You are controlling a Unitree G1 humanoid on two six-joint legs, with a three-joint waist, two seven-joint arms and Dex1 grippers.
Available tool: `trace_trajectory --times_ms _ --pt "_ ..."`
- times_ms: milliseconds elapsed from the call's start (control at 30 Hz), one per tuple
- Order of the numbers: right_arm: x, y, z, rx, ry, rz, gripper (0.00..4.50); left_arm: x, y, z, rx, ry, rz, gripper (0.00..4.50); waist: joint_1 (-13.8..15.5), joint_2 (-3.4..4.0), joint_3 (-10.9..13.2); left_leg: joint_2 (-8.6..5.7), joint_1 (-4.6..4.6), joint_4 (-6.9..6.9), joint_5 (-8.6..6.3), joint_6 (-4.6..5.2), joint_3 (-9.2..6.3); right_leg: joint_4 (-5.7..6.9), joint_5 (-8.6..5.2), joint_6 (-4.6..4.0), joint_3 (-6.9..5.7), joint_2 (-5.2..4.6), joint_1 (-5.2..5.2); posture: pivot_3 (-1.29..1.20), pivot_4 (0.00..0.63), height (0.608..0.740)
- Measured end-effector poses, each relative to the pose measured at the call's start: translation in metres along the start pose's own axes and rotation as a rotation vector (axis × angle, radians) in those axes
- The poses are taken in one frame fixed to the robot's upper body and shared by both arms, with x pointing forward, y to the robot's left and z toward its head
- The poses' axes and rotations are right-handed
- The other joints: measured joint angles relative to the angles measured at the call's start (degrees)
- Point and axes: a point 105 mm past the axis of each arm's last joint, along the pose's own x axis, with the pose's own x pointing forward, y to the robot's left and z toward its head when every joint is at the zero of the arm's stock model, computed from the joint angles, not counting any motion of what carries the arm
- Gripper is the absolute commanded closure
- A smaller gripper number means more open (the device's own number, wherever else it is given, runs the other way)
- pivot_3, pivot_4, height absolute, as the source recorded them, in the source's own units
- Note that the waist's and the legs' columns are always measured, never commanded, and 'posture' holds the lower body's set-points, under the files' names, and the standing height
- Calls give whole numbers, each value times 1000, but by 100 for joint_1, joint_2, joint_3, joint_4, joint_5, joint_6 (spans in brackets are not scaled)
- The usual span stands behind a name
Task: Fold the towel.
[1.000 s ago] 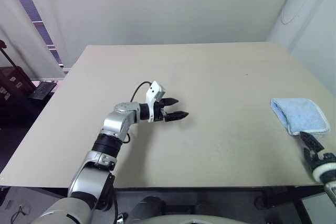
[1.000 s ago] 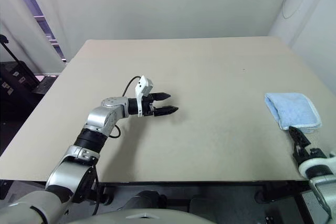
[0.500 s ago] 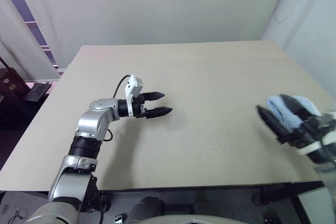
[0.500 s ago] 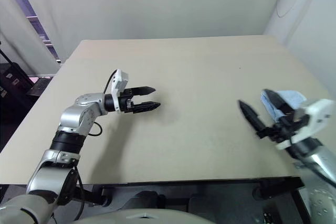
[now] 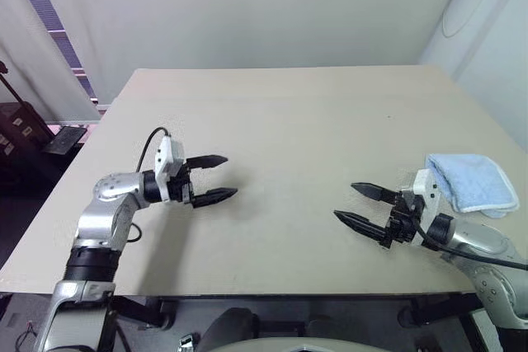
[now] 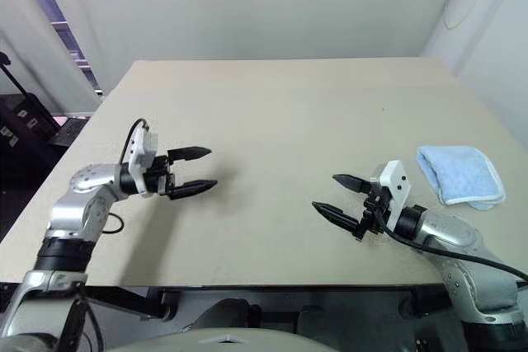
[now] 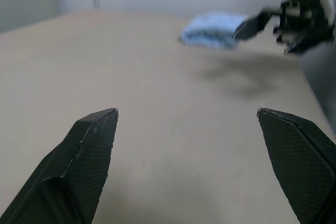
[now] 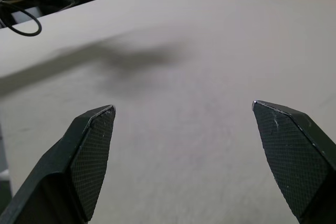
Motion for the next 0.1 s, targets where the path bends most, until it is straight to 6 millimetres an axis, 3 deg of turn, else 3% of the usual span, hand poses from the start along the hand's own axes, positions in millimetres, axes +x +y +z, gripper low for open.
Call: trace_trajectory --times_ms 100 --pt "0 -2 -3 15 7 -1 127 -8 -8 -10 -13 34 4 0 1 1 0 1 0 -2 0 0 0 3 0 0 0 1 -3 0 0 740"
